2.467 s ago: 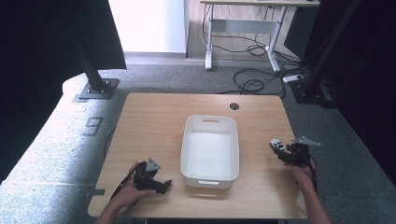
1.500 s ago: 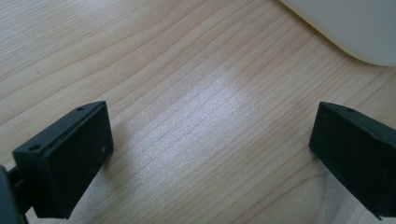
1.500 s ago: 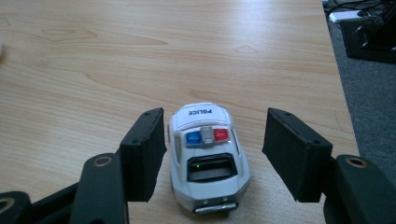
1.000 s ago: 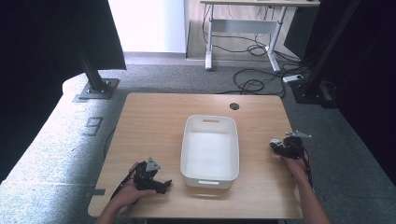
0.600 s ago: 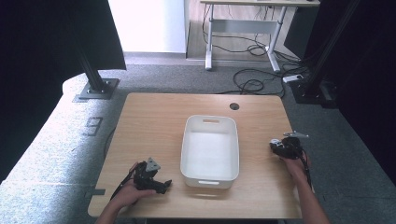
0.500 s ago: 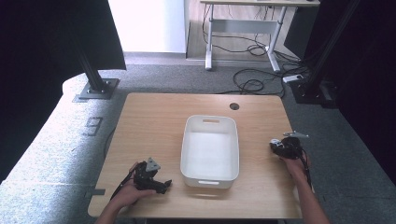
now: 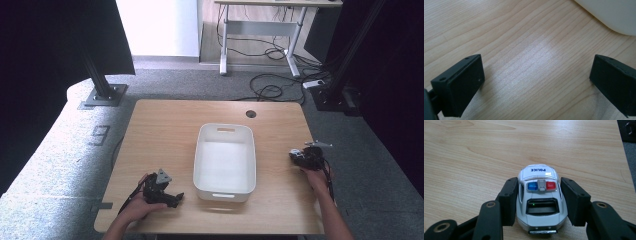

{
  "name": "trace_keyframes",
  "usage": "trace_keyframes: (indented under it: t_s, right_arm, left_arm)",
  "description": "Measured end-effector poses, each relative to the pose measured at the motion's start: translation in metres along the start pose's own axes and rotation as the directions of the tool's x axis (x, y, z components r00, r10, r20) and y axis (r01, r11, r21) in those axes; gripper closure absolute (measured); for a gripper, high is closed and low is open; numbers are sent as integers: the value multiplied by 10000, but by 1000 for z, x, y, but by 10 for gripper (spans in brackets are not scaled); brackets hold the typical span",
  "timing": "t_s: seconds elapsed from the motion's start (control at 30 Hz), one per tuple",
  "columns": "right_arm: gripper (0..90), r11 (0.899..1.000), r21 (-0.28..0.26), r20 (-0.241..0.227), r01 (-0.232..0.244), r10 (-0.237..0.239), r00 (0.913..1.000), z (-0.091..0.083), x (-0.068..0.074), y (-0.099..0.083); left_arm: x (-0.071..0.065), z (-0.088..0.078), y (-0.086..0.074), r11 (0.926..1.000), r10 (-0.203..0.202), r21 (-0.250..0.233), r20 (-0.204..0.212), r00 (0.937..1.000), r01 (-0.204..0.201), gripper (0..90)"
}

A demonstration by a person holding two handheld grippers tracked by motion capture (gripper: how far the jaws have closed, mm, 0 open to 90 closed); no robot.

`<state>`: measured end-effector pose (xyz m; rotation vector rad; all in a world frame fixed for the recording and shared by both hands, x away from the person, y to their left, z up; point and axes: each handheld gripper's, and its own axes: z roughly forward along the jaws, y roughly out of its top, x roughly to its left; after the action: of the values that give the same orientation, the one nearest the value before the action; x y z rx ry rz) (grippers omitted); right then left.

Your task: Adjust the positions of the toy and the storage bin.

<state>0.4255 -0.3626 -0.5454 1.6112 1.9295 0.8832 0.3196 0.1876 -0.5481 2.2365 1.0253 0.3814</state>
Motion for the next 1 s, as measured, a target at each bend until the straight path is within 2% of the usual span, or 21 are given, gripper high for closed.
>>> trace_keyframes:
  t_s: [0.53,0.8,1.0]
  right_arm:
    - [497,9997,238,-142,-97,101,9998,-4,2,-1]
    - [498,9989,278,-527,-374,389,9979,-8,4,-3]
    - [498,9981,323,-593,-518,536,9968,-14,6,-8]
  left_arm:
    - [0,0,0,10000,-3,-1,-1,10000,3,0]
    - [0,0,0,10000,-4,-1,-2,10000,4,0]
    - [0,0,0,10000,2,-2,-1,10000,-2,0]
